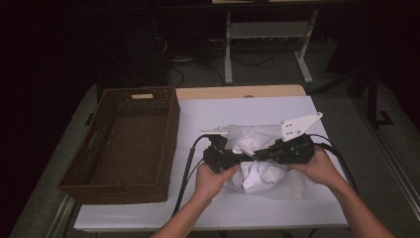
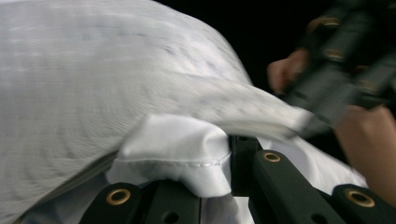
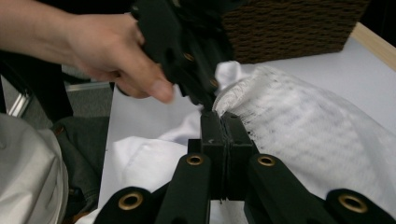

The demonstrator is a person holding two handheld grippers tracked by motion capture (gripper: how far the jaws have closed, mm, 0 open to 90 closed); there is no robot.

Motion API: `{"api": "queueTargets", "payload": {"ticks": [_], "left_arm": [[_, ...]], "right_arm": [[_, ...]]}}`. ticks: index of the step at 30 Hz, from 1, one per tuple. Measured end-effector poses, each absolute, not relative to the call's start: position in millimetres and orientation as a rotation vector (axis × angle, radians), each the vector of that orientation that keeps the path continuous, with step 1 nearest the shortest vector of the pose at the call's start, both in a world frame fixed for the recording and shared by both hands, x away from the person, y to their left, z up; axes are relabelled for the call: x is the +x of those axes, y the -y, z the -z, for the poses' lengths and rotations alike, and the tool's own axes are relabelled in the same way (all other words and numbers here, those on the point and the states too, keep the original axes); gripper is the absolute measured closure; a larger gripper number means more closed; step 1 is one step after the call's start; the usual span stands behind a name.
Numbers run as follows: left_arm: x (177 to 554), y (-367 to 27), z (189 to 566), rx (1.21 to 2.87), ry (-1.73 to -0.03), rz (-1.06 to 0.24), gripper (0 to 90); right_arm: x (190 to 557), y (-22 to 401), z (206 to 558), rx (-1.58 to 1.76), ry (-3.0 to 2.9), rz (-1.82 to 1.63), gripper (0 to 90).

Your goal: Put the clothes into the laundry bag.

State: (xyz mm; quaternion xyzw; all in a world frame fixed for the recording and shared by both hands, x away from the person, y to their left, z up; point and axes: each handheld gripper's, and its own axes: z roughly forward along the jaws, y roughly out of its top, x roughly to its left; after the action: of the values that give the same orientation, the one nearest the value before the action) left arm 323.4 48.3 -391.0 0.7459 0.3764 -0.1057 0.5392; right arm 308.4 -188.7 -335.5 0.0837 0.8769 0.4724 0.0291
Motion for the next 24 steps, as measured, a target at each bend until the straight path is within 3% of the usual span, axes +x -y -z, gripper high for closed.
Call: {"api": "queueTargets", "payload": {"ticks": [7,10,12,18,22,24], "left_arm": [[368.0,-36.2,438.4,1.778,-1.08,0.223,84.0],[368.3,-39.4,436.4,1.783,-1.073,0.232,81.9],[364.5,-44.0,430.8,1.823,-1.056,0.234,75.6],[347.8,-61.4,411.0,1.916,-1.002,0.274,43.3],[336.1,-71.5,406.9,1.975,-0.987,0.299,32.2],[331.9,-75.1,411.4,1.995,-0.982,0.345,30.8]], "right_arm": [[319.3,181.5,347.7,0.304,-2.749,-1.431,88.8],[327.1,184.7,356.7,0.363,-2.757,-1.393,88.8],[331.3,190.6,359.0,0.413,-2.743,-1.377,88.7],[335.3,199.6,360.7,0.467,-2.715,-1.364,88.7],[337.8,200.2,361.5,0.485,-2.711,-1.347,88.7],[339.0,200.2,362.0,0.485,-2.707,-1.345,88.7]]}}
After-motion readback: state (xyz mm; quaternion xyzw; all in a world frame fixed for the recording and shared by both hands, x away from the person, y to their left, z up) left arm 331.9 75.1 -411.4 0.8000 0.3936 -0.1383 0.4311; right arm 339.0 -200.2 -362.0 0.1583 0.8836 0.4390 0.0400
